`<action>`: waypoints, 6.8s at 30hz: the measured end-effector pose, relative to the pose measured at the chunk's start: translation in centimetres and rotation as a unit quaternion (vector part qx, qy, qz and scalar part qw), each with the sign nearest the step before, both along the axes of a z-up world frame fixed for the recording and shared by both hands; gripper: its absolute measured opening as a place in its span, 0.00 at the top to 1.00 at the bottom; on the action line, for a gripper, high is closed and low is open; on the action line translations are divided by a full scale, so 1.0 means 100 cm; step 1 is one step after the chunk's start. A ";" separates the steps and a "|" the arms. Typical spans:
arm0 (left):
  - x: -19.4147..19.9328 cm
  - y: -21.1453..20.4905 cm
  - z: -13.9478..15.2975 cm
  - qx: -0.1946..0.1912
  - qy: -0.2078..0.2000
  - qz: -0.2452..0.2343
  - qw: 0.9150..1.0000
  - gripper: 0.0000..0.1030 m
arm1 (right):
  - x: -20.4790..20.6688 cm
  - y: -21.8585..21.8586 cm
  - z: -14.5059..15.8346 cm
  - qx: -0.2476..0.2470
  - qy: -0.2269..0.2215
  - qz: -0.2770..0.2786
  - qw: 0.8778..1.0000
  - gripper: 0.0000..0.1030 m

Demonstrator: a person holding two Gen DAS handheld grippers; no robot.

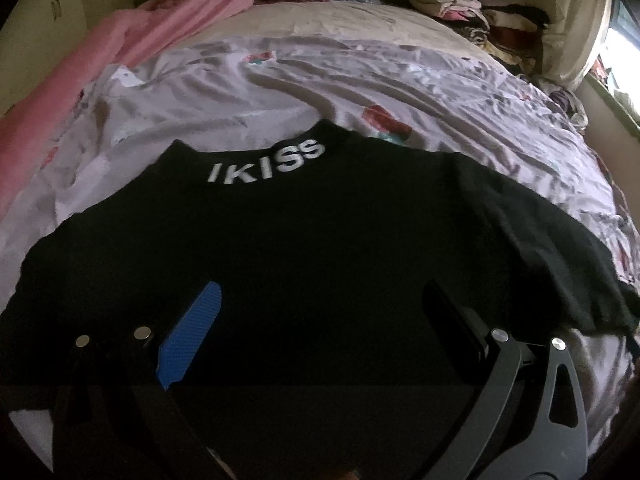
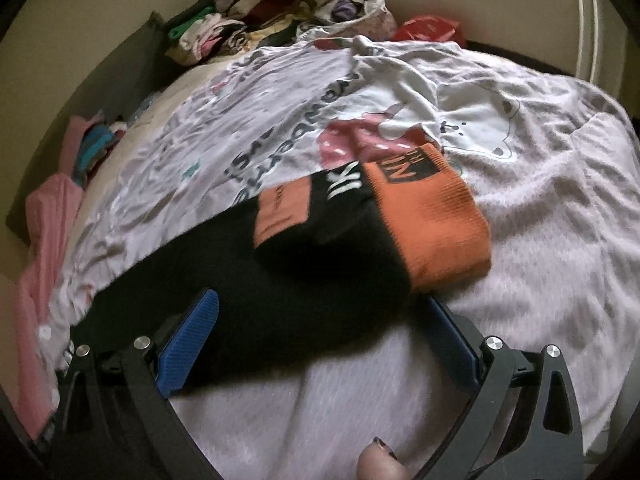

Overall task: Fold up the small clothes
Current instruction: 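Close the right tool on the orange sleeve cuff, then lift the sleeve with the right tool and carry it across the sweatshirt body, then lay the sleeve flat across the body and open the right tool, then move the left tool toward the orange cuff of the other sleeve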

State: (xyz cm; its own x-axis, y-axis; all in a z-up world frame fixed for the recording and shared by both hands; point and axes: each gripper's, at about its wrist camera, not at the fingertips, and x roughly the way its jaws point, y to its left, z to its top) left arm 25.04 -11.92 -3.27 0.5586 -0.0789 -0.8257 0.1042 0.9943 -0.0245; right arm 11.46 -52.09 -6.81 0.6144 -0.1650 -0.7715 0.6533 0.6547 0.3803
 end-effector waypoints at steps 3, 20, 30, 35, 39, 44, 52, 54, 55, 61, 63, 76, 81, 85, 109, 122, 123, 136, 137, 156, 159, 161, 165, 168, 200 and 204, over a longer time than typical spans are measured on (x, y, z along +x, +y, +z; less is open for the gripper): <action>0.000 0.005 -0.003 0.010 -0.001 -0.001 1.000 0.08 | 0.003 -0.010 -0.004 0.008 -0.009 -0.012 1.000 0.04; -0.010 0.050 0.020 -0.016 -0.029 0.023 0.999 0.08 | 0.008 0.004 0.046 -0.054 -0.129 0.048 0.989 0.82; -0.016 0.068 0.034 -0.037 -0.041 0.028 0.998 0.08 | 0.016 0.051 0.093 -0.110 -0.159 0.114 0.974 0.83; -0.018 0.079 0.041 -0.048 -0.048 0.032 0.997 0.08 | 0.020 0.076 0.111 -0.129 -0.166 0.144 0.967 0.83; -0.020 0.092 0.048 -0.060 -0.053 0.041 0.996 0.08 | 0.025 0.096 0.125 -0.140 -0.174 0.165 0.961 0.83; -0.021 0.105 0.050 -0.077 -0.044 0.042 0.995 0.08 | 0.032 0.118 0.135 -0.150 -0.180 0.190 0.953 0.84; -0.026 0.126 0.055 -0.137 -0.040 0.033 0.989 0.08 | 0.043 0.160 0.149 -0.163 -0.190 0.232 0.940 0.84; -0.027 0.133 0.054 -0.145 -0.039 0.040 0.988 0.08 | 0.045 0.168 0.150 -0.166 -0.190 0.242 0.937 0.84; -0.028 0.135 0.055 -0.143 -0.040 0.043 0.988 0.08 | 0.046 0.174 0.151 -0.167 -0.190 0.250 0.935 0.84; -0.033 0.148 0.057 -0.149 -0.047 0.051 0.986 0.08 | 0.053 0.199 0.149 -0.168 -0.188 0.279 0.927 0.84; -0.034 0.154 0.057 -0.159 -0.047 0.052 0.985 0.08 | 0.055 0.207 0.149 -0.167 -0.187 0.288 0.924 0.84; -0.035 0.177 0.047 -0.255 -0.030 0.046 0.965 0.08 | 0.068 0.267 0.138 -0.163 -0.180 0.349 0.905 0.84; -0.034 0.192 0.039 -0.261 -0.022 0.064 0.963 0.08 | 0.076 0.289 0.126 -0.158 -0.169 0.376 0.897 0.84; -0.032 0.204 0.032 -0.261 -0.015 0.079 0.962 0.08 | 0.082 0.316 0.110 -0.161 -0.156 0.403 0.887 0.84; -0.025 0.194 -0.001 -0.350 0.046 0.054 0.934 0.17 | 0.057 0.404 0.048 -0.145 -0.098 0.544 0.821 0.38; -0.028 0.148 -0.022 -0.286 0.086 0.021 0.954 0.47 | 0.030 0.320 0.072 -0.174 -0.114 0.471 0.857 0.33; -0.030 0.143 -0.020 -0.271 0.079 0.019 0.959 0.56 | 0.030 0.313 0.074 -0.174 -0.115 0.462 0.862 0.33; -0.064 0.141 0.057 -0.236 -0.077 -0.018 0.969 0.94 | 0.023 0.237 0.080 -0.197 -0.109 0.377 0.898 0.33; -0.065 0.148 0.059 -0.234 -0.082 -0.014 0.969 0.94 | 0.024 0.236 0.080 -0.198 -0.108 0.376 0.899 0.33; -0.057 0.169 0.035 -0.142 -0.050 0.037 0.988 0.88 | 0.068 0.282 0.050 -0.198 -0.060 0.417 0.885 0.33; -0.059 0.172 0.041 -0.121 -0.068 0.045 0.989 0.88 | 0.074 0.289 0.047 -0.199 -0.056 0.424 0.882 0.33; -0.061 0.167 0.043 -0.097 -0.078 0.041 0.991 0.88 | 0.078 0.290 0.045 -0.197 -0.052 0.426 0.882 0.33; -0.059 0.150 0.032 -0.089 -0.053 0.010 0.995 0.88 | 0.081 0.289 0.037 -0.183 -0.045 0.427 0.885 0.33; -0.055 0.144 0.013 -0.098 -0.013 -0.002 0.995 0.87 | 0.085 0.287 0.034 -0.178 -0.039 0.426 0.886 0.33; -0.087 0.156 0.017 -0.088 -0.031 0.032 0.995 0.28 | 0.052 0.266 0.049 -0.155 -0.060 0.396 0.903 0.07; -0.095 0.159 0.023 -0.082 -0.037 0.041 0.995 0.15 | 0.045 0.269 0.058 -0.156 -0.072 0.398 0.901 0.06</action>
State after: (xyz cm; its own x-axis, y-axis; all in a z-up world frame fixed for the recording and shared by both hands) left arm 15.53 3.95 -0.92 0.6283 -0.1599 -0.7614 0.0303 0.9829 -0.1815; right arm 16.00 -25.18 -0.96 0.7238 0.1772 -0.6669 -0.1128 0.9839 0.1389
